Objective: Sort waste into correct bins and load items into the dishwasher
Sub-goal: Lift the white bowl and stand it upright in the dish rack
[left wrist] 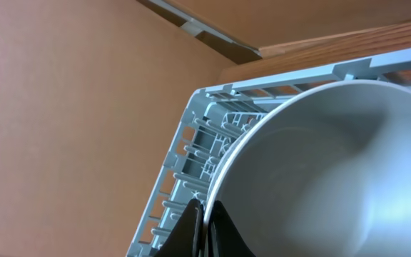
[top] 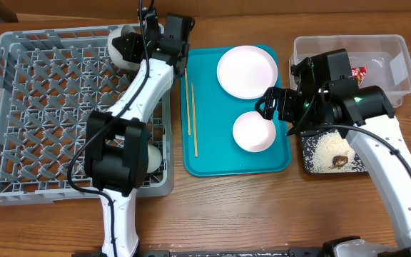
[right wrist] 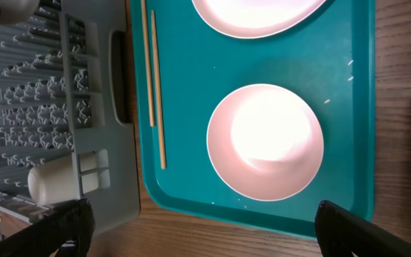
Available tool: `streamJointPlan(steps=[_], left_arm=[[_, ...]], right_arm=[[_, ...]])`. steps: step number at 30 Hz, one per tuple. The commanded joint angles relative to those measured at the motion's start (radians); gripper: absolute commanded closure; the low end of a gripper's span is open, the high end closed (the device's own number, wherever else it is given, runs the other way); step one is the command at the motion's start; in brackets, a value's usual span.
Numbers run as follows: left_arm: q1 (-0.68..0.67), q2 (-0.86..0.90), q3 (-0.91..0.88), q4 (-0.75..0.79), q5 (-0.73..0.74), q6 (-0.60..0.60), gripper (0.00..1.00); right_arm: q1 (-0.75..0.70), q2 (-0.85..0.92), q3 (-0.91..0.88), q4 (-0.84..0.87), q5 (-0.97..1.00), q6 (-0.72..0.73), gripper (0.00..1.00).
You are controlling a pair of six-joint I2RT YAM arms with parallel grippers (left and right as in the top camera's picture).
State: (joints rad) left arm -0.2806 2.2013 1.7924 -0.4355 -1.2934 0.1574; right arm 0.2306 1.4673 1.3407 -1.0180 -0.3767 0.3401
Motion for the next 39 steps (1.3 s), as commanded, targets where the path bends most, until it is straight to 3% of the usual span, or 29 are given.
streamJointPlan(steps=[1, 6, 14, 32, 39], left_arm=[[0.002, 0.004, 0.011, 0.002, 0.042, 0.023, 0.96], [0.003, 0.004, 0.011, 0.009, 0.050, 0.045, 0.96], [-0.005, 0.004, 0.011, 0.090, 0.034, 0.179, 0.96], [0.006, 0.090, 0.010, 0.099, -0.052, 0.218, 0.96], [0.007, 0.089, 0.010, 0.177, -0.098, 0.323, 0.96]], right_arm=[[-0.001, 0.001, 0.008, 0.002, 0.010, -0.003, 0.00], [-0.001, 0.001, 0.008, 0.002, 0.010, -0.003, 0.00], [-0.001, 0.001, 0.008, 0.002, 0.010, -0.003, 0.00], [-0.001, 0.001, 0.008, 0.002, 0.010, -0.003, 0.00], [-0.001, 0.001, 0.008, 0.002, 0.010, -0.003, 0.00]])
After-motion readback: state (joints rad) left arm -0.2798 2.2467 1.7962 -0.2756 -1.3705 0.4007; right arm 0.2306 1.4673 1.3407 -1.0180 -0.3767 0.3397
